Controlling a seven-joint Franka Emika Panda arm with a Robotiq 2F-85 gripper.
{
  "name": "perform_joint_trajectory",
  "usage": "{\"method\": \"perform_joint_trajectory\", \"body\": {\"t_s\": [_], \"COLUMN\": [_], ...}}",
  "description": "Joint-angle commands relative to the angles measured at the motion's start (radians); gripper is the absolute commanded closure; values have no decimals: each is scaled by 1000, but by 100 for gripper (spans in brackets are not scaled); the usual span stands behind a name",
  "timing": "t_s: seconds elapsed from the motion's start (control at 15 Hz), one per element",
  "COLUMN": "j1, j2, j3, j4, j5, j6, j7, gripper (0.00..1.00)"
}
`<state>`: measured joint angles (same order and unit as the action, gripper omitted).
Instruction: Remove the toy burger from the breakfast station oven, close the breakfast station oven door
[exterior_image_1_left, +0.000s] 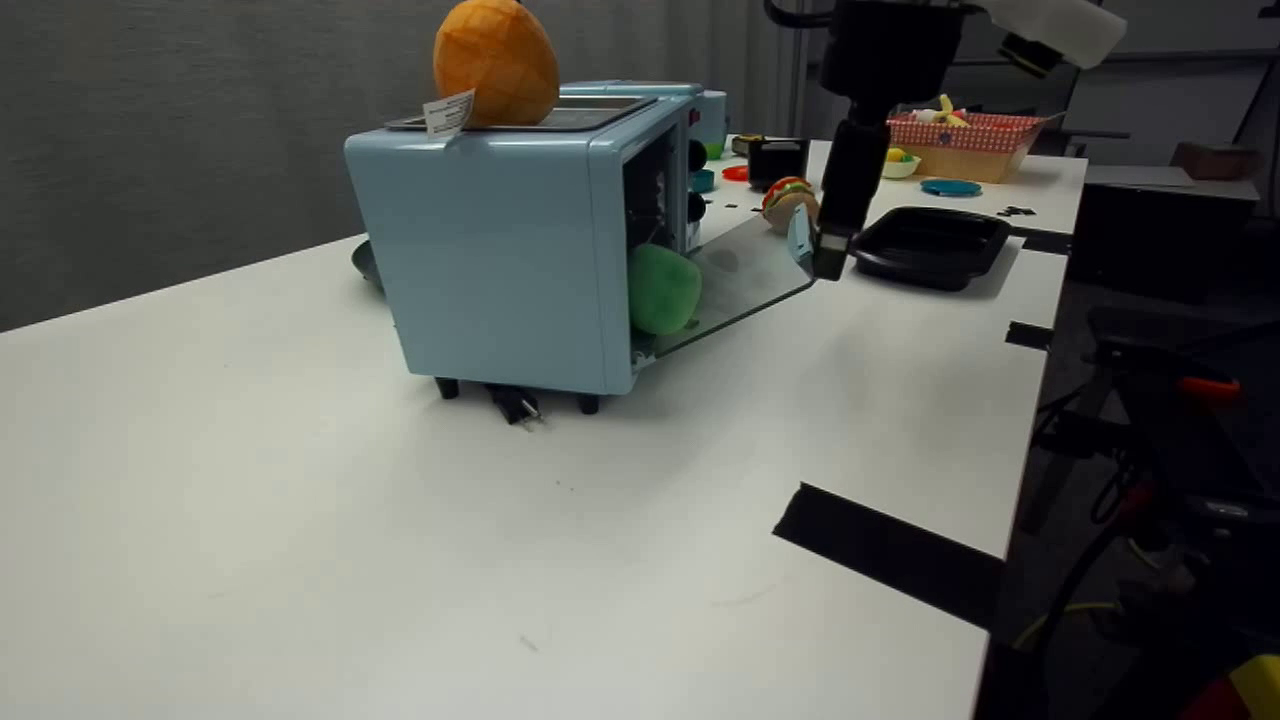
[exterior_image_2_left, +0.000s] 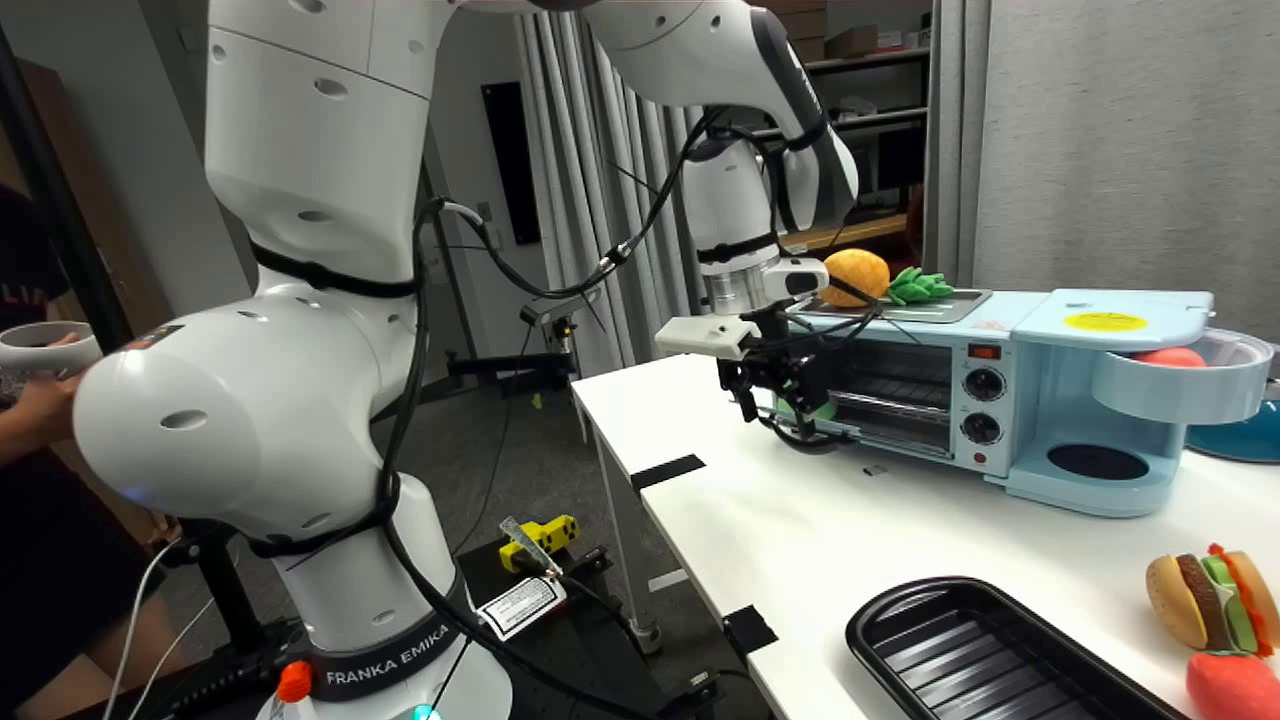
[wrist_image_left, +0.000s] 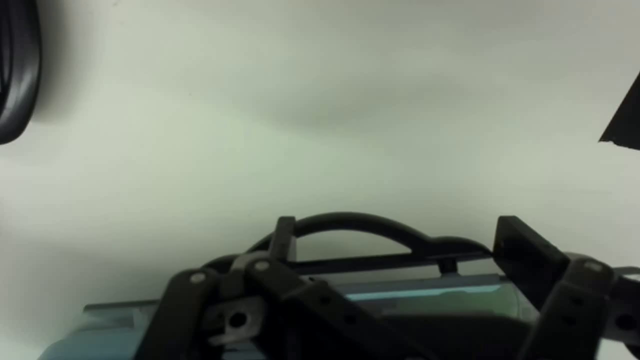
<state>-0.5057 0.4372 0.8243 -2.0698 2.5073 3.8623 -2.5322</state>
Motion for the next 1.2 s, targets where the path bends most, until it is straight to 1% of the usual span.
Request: {"method": "perform_joint_trajectory", "body": {"t_s": [0.0,0.27,0.6,0.67,0.73,1.13], "j1": [-11,-6,-4,49,-1,-12], "j2": [-67,-108,-127,-149,-143,-210], "j3": [8,9,10,-56,4,15], "j4": [40,74,92,99,93,95], "j5": [0,-11,-13,29,-2,6], "j6": [-41,-70,-97,-114,-108,-117], "j7": [31,60,64,33,65,60], "gripper": [0,0,0,0,0,0]}}
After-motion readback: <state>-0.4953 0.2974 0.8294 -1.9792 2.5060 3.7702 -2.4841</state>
